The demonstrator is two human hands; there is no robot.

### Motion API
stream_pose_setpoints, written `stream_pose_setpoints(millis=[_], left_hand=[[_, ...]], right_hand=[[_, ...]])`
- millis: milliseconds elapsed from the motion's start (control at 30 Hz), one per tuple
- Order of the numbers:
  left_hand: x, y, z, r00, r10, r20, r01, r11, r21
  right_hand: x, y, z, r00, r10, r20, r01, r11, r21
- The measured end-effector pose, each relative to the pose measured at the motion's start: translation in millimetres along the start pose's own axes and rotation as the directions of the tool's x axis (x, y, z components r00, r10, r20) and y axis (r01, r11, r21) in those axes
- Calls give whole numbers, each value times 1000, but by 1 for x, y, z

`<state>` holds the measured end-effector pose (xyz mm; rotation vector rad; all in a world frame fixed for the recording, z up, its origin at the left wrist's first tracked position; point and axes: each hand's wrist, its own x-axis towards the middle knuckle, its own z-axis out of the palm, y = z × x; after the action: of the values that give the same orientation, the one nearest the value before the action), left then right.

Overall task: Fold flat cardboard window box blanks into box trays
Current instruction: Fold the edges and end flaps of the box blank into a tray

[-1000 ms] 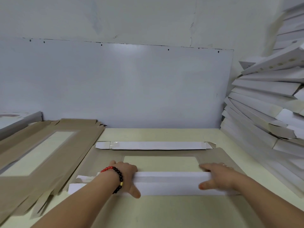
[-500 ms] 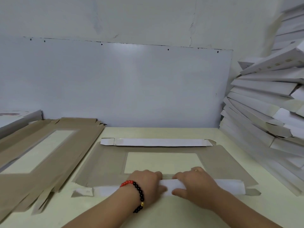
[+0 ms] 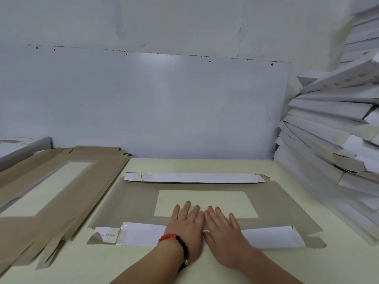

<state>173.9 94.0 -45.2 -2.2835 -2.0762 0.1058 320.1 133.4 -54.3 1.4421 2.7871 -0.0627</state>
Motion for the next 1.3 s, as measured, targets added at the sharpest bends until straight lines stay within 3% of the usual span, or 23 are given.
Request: stream_pose_setpoints(millis=[167, 367, 533, 600, 700, 767, 800, 1000, 1167, 1300], left_hand=[[-5, -33, 16, 994, -107, -7, 106, 988, -109], [-20, -94, 25, 973, -230, 11, 230, 969, -87], [-29, -123, 31, 961, -276, -2, 275, 957, -91], [-32, -125, 28, 955, -294, -32, 291, 954, -75], [-41, -121, 9, 956, -143, -254, 138, 990, -38], [-46, -110, 4, 898, 95, -429, -73, 995, 69], [-49, -103, 1, 869, 191, -456, -165, 982, 97], [-57, -57, -7, 903, 355, -244, -360, 933, 26], [-42, -28, -21, 948, 297, -117, -282, 951, 130], [-23, -26, -30, 994, 112, -3, -112, 988, -105]], right_hand=[[3, 31, 3, 992, 78, 95, -76, 997, -26], [-14, 104, -1, 952, 286, 105, -281, 958, -63], [-29, 141, -3, 911, 405, 74, -397, 912, -102], [-36, 142, -5, 902, 432, -16, -430, 894, -122], [-48, 130, -14, 901, 262, -346, -325, 935, -138], [-55, 122, -13, 880, -20, -475, -66, 984, -165], [-57, 116, -14, 871, -142, -470, 51, 978, -201], [-53, 84, -25, 884, -369, -287, 324, 926, -195], [-38, 49, -21, 843, -439, -310, 318, 872, -372], [-23, 34, -25, 914, -302, -271, 234, 937, -258]])
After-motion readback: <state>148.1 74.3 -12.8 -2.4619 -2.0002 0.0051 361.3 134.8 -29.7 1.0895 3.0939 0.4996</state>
